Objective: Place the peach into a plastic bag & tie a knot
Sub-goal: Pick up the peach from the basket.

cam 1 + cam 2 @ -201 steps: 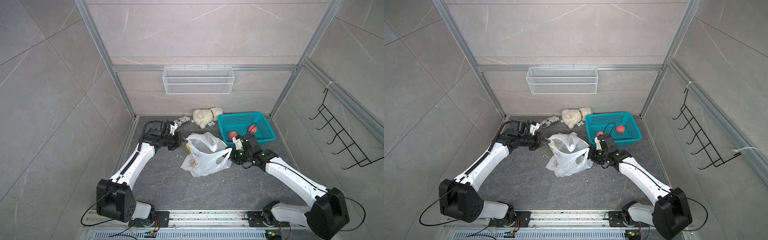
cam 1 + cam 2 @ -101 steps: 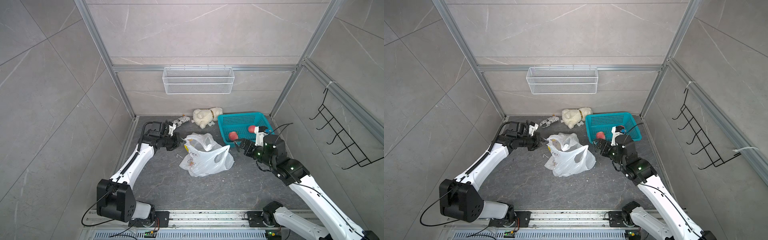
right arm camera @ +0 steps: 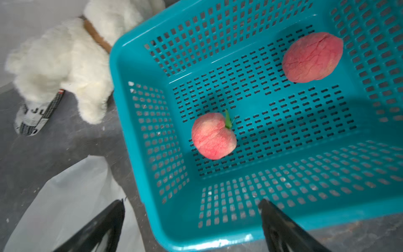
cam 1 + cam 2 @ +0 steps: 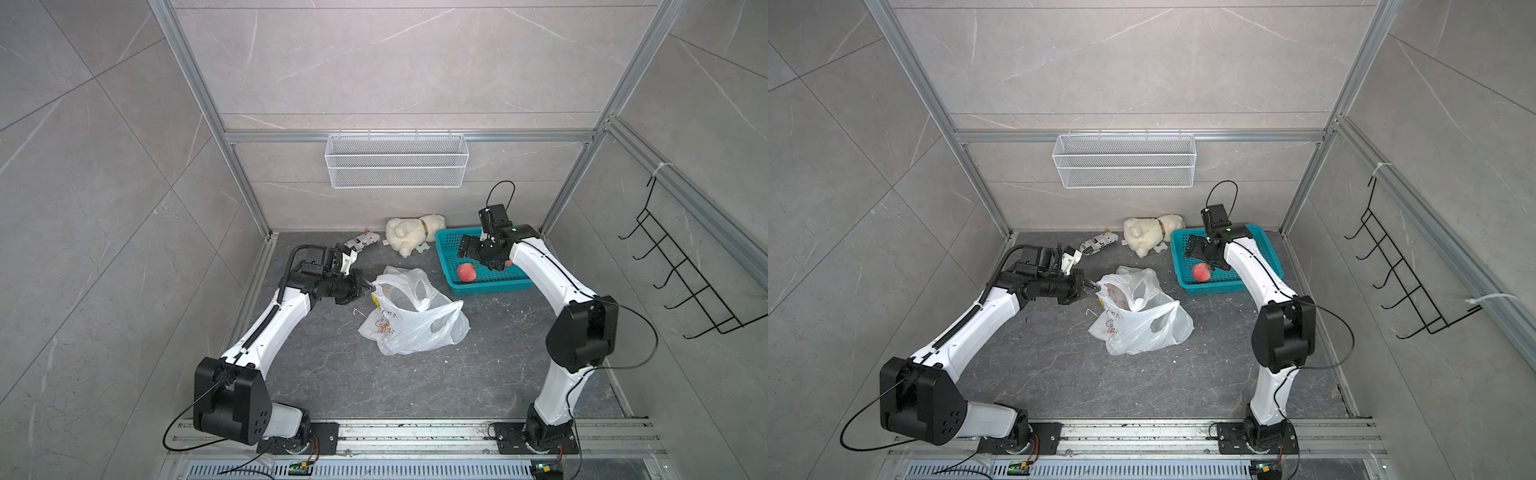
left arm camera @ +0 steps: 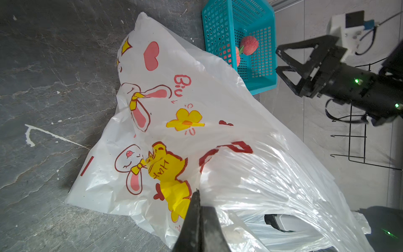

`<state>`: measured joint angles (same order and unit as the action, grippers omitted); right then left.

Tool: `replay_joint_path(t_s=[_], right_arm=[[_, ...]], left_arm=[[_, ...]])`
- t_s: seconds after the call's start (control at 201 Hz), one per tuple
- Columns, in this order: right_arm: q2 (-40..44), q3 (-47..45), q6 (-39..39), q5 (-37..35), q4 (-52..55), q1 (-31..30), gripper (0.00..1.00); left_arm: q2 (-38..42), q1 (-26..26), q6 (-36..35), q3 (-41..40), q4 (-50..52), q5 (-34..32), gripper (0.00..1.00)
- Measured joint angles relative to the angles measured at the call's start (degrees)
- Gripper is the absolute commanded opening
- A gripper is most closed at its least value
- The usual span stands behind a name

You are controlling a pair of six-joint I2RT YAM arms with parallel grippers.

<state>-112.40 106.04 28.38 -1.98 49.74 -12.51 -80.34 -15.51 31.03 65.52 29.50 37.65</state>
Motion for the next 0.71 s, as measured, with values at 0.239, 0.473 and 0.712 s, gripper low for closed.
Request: replay_joint_path(t_s=[0.239,0.473,0.712], right_arm=[[-15.47,18.67,-0.85,-1.92,7.61,0.42,0.99],[-19.04,19.12,-0.79,-2.54,10.08,0.44,0.99],[-22.4,19.54,-0.83,-2.08,10.05,0.44,0.98]], left_arm=[[0.7,0.0,0.02,-0.63,-0.28,0.04,0.0],[1.51,0.13,0.2,-0.66,-1.03,0.04,0.0],[1.53,0.17,0.57,-1.49,-1.46,0.11,0.0]])
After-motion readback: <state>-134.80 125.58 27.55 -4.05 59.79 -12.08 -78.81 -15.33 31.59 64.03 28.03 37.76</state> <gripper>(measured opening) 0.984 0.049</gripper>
